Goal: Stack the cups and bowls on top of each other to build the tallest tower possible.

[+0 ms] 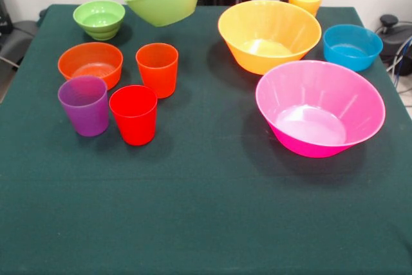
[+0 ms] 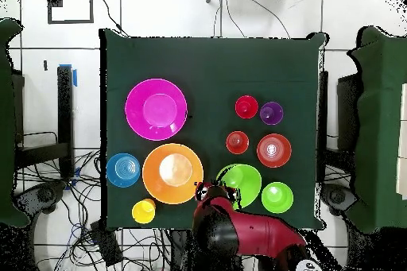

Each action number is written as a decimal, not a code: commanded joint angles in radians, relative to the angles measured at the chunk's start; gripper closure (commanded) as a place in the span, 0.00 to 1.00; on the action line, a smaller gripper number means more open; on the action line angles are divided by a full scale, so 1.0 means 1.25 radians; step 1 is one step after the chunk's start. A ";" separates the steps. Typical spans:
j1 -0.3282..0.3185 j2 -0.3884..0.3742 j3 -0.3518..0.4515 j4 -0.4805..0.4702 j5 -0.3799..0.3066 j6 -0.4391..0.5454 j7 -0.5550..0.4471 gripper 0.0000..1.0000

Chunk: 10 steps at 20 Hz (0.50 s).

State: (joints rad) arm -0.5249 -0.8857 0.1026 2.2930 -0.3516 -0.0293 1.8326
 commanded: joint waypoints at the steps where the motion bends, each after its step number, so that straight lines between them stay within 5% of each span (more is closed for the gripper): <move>1: 0.017 -0.073 0.117 0.020 0.061 0.130 0.087 1.00; 10: 0.029 -0.140 0.178 0.019 0.132 0.222 0.073 1.00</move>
State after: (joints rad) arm -0.5212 -1.0229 0.1902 2.2973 -0.2563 0.1047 1.8326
